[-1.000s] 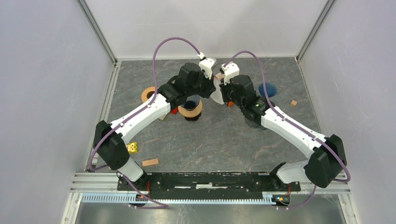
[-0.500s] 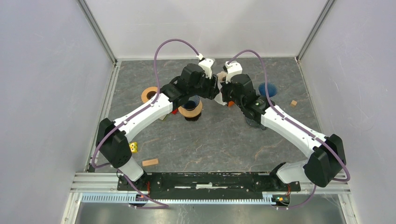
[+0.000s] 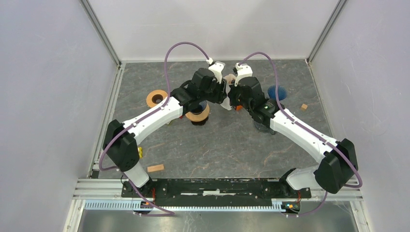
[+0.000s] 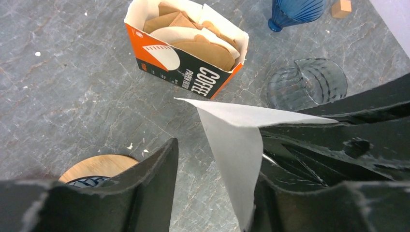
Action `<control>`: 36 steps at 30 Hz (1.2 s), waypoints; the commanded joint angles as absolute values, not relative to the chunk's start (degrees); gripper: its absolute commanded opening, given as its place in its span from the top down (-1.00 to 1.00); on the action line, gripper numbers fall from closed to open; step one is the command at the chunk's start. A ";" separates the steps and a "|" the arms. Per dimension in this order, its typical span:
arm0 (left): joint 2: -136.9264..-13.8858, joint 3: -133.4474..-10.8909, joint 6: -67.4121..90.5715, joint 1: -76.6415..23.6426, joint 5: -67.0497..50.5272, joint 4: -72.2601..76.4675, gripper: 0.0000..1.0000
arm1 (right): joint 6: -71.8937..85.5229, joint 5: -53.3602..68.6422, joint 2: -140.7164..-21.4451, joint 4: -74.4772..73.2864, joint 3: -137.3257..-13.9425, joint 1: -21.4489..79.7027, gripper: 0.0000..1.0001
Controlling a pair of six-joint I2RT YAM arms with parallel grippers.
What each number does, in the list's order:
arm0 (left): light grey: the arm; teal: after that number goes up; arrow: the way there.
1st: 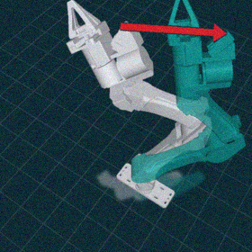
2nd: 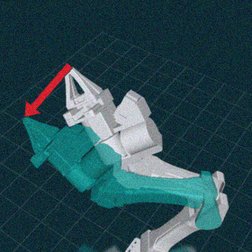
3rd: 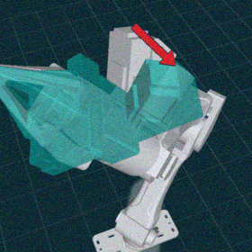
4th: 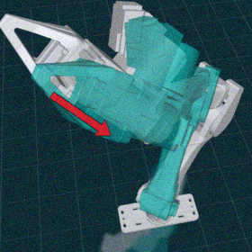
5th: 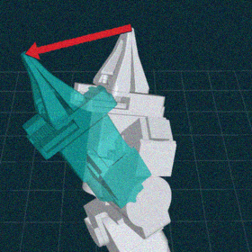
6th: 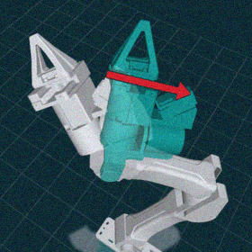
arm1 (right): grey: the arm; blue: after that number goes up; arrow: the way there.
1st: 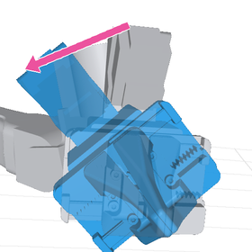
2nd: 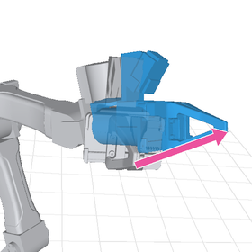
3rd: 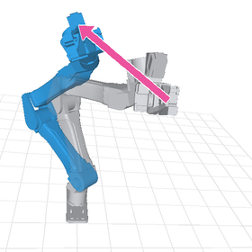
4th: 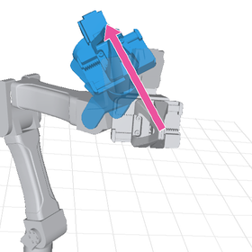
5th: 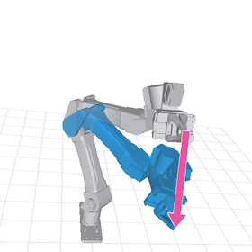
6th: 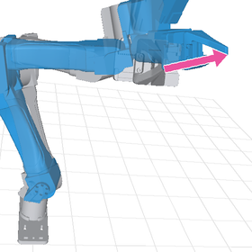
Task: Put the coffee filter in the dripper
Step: Place the coffee filter in the coffee dripper.
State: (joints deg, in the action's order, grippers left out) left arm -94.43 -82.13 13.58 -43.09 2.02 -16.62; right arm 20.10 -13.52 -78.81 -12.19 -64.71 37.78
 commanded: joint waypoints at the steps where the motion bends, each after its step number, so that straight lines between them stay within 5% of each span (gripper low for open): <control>1: -95.45 -84.03 11.71 -44.01 3.62 -14.68 0.07 | 21.54 -13.33 -77.73 -11.70 -66.63 38.06 1.00; 4: -95.19 -84.13 10.52 -44.01 4.51 -14.77 0.36 | 20.43 -14.15 -77.34 -11.34 -66.33 38.05 1.00; 7: -94.48 -84.11 9.35 -44.03 4.79 -14.68 0.40 | 18.78 -15.77 -76.72 -10.39 -65.46 38.06 1.00; 19: -92.67 -83.78 7.65 -43.78 6.38 -14.28 0.12 | 14.57 -12.72 -76.20 -8.26 -63.97 38.06 1.00; 26: -92.07 -83.97 7.51 -43.42 6.41 -14.41 0.13 | 13.23 -12.86 -76.01 -8.00 -63.18 38.06 1.00; 36: -90.25 -81.33 7.17 -42.90 3.43 -13.63 0.65 | 11.95 -13.60 -75.72 -7.56 -62.73 38.06 0.99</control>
